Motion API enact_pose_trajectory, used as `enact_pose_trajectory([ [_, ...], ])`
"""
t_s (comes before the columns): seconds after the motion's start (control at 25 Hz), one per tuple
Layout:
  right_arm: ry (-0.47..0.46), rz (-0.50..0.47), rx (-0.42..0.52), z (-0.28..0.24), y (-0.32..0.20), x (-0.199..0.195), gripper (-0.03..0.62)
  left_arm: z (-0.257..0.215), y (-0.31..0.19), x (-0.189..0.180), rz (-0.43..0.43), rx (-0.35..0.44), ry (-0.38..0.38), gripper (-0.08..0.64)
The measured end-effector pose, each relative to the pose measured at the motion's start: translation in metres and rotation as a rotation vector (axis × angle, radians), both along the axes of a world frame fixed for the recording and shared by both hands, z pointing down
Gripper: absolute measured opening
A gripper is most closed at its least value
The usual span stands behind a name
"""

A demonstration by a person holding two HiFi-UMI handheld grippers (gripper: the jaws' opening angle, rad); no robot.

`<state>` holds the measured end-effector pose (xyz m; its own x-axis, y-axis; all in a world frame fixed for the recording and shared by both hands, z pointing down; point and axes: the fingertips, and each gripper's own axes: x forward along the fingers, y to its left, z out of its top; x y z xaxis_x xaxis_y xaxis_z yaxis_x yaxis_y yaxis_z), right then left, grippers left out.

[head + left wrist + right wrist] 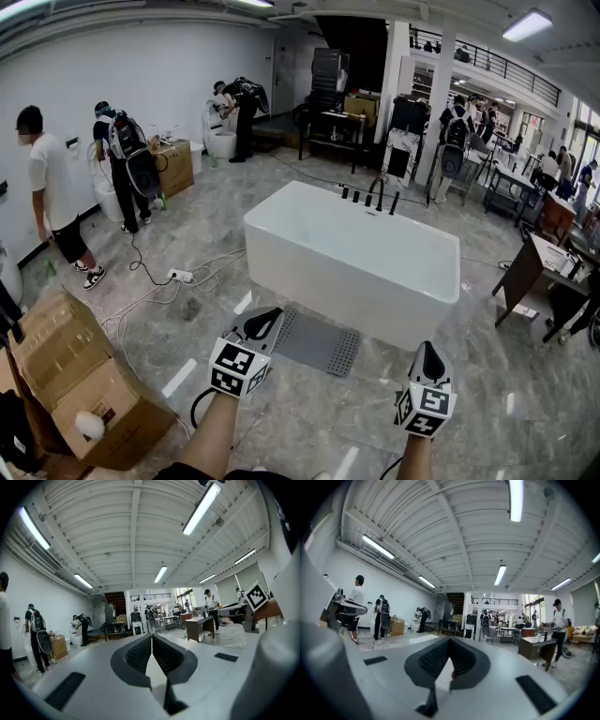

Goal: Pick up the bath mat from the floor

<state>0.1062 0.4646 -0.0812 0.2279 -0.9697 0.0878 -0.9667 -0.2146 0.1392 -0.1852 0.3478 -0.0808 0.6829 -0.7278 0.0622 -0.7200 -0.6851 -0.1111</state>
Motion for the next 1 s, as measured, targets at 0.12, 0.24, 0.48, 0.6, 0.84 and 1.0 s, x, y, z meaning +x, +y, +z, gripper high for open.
enact_pose_trajectory([
  [0.12,0.001,-0.002,0.003,-0.001,-0.003,-0.004,0.020,-0.001,-0.001,-0.002,0.002,0.005,0.002,0.014],
  [0.24,0.002,-0.003,0.007,-0.002,-0.007,-0.008,0.020,-0.002,-0.004,-0.005,0.003,0.010,0.001,0.014],
  [0.48,0.002,-0.011,0.016,-0.004,-0.007,-0.020,0.020,-0.002,-0.004,-0.013,0.003,0.009,0.002,0.014],
  [0.6,-0.002,-0.024,0.049,-0.008,-0.006,-0.027,0.021,-0.003,-0.003,-0.018,0.006,0.013,0.003,0.014],
  [0.84,0.007,-0.007,0.056,-0.006,-0.001,-0.043,0.021,0.000,0.000,-0.033,0.028,0.016,-0.004,0.014],
  [1.0,0.018,0.001,0.055,-0.002,0.003,-0.057,0.021,0.007,0.000,-0.044,0.046,0.013,-0.008,0.014],
])
